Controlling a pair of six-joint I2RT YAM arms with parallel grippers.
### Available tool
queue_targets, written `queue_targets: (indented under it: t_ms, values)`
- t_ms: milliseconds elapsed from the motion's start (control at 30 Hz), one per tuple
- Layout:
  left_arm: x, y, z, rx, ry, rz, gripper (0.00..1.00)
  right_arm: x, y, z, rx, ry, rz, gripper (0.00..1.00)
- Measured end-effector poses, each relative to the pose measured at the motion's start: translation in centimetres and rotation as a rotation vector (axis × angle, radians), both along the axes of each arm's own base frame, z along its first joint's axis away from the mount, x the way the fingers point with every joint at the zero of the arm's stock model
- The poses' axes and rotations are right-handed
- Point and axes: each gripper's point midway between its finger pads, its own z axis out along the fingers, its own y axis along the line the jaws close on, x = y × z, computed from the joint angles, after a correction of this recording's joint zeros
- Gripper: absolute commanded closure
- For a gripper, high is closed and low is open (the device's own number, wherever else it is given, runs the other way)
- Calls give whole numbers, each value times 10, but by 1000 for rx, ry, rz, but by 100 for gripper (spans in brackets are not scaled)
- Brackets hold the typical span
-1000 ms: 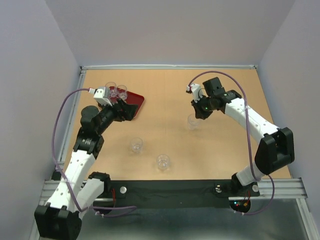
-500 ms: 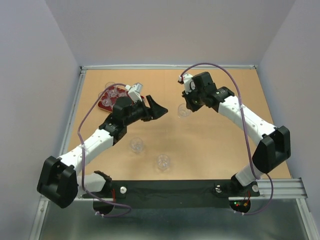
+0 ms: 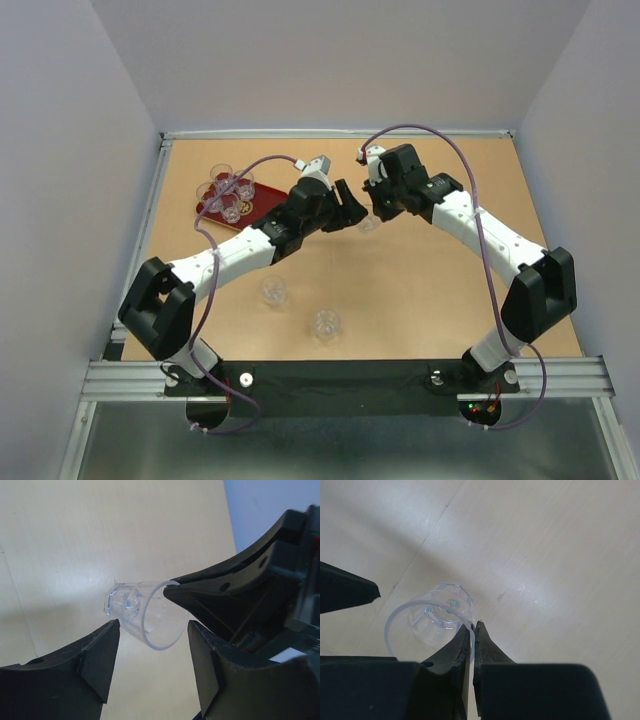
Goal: Place the glasses into the tray
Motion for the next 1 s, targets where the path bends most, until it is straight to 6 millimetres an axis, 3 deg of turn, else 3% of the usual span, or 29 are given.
queue_targets:
  t_ms: [133,233,267,367,467,600,667,733,833,1000]
  values:
    - [-1,-10,-19,85,33,22,40,3,-1,2,0,-12,-21,99]
    - [2,-16,-26,148,37,46,50,5,-2,2,0,-17,-31,99]
    - [4,-15,-29,181,34,63,59,5,-2,2,-1,-18,-33,100]
    - [6,-13,-35,240,30,92,72,5,-3,3,-1,-20,-38,100]
    - [10,-8,-35,288,14,138,100,5,-3,4,7,-19,-50,100]
    - [17,-4,-34,340,-4,190,100,6,2,12,26,-46,-52,94]
    - [18,-2,-31,355,-16,203,100,5,2,13,32,-48,-51,80]
    - [18,0,-31,374,-27,213,100,3,4,16,45,-49,-41,75]
    - [19,3,-32,403,-45,214,100,-1,6,21,62,-53,-25,60]
    - [24,15,-34,472,-71,221,100,-8,2,46,111,-94,1,39]
